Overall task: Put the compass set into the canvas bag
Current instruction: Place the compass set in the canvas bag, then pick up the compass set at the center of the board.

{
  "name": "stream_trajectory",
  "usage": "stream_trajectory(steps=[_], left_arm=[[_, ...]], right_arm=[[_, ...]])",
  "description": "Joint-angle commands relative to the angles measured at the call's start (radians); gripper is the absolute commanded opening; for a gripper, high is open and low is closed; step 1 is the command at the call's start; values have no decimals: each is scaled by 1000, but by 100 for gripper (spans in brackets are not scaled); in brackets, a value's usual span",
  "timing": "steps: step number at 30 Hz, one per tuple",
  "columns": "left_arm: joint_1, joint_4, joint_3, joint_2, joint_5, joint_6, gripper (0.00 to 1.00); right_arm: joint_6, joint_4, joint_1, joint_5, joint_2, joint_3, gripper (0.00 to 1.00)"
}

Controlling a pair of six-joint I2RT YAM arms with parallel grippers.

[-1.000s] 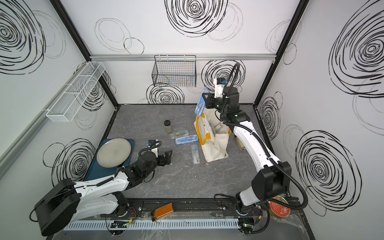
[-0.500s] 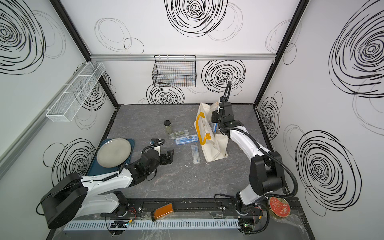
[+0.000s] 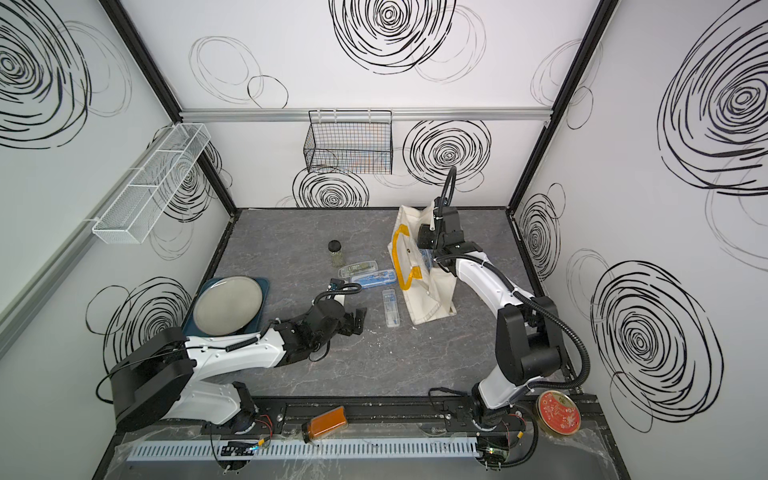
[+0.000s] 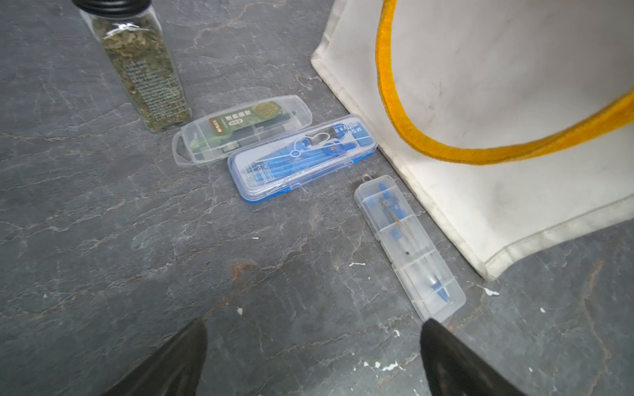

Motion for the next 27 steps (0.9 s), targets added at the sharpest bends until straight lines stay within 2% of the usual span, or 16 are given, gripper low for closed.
stream_trajectory(steps=[1, 7, 13, 19, 27], left_arm=[[-25, -24, 77, 55, -11, -2, 99], [-98, -163, 251, 209, -18, 28, 99], [-153, -301, 423, 366, -43, 39, 99], [-148, -377, 543, 492, -15, 10, 99], [-100, -448, 624, 609, 43, -31, 99]], right_arm=[[14, 10, 15, -18, -74, -10, 44], [8, 7, 29, 15, -184, -52, 54], [11, 35, 19, 172, -331, -149, 65], [19, 41, 5, 196, -414, -208, 71], [25, 48, 6, 158, -405, -226, 72]])
